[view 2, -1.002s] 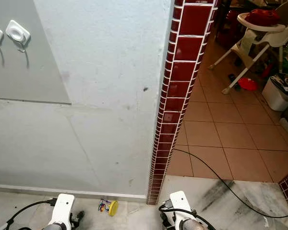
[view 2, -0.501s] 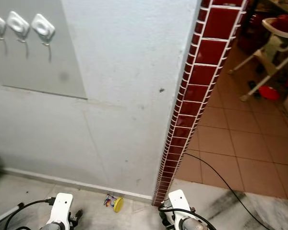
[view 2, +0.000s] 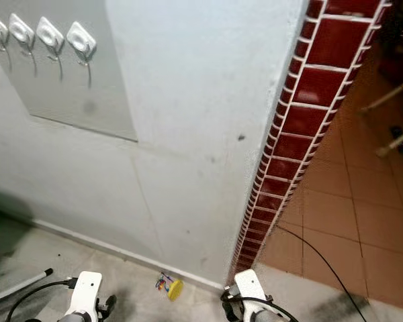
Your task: Hang keys on a hook
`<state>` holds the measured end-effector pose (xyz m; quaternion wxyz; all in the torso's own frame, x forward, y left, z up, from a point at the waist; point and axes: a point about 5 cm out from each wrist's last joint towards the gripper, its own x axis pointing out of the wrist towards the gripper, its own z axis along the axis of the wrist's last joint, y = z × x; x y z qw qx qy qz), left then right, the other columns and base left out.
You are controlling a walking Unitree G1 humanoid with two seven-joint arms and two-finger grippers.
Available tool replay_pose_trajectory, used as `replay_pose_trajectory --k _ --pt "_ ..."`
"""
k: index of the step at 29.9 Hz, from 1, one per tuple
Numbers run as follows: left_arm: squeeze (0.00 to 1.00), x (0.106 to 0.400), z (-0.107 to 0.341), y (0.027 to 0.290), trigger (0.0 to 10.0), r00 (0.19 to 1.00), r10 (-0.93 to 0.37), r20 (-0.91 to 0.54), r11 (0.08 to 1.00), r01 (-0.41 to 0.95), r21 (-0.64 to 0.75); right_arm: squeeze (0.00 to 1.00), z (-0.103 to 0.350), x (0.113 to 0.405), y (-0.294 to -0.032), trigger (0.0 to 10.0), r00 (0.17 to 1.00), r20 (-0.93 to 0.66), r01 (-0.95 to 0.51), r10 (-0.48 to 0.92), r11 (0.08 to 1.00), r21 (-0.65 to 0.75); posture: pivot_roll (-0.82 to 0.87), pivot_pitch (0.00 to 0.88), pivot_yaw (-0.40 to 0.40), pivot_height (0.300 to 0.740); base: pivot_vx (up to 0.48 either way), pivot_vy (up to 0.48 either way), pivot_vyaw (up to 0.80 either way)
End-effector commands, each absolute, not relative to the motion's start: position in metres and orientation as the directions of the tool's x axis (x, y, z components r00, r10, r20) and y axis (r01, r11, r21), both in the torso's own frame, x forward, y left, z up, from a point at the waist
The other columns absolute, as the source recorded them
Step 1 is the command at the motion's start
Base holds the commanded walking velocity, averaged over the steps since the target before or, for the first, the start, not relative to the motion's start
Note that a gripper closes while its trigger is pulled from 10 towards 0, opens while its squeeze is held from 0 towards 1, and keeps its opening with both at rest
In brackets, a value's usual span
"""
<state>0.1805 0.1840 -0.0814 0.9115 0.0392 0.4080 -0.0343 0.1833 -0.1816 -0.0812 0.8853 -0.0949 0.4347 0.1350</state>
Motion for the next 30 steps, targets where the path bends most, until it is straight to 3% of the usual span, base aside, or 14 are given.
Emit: replay_pose_trajectory --k 1,30 --pt "0.0 0.1737 -0.0835 0.1928 10.0 0.65 -0.011 -0.76 0.995 0.079 0.053 0.0 -0.0791 0.1886 -0.1743 10.0 0.599 -0.781 -0.336 0.176 0.941 -0.045 -0.1 0.0 0.001 0.74 0.0 0.0 0.8" --pt "0.0 0.1743 -0.0833 0.1921 10.0 0.653 -0.013 -0.757 0.997 0.067 0.04 0.0 -0.0782 0.1902 -0.175 10.0 0.598 -0.781 -0.34 0.181 0.939 -0.042 -0.1 0.0 -0.004 0.74 0.0 0.0 0.8"
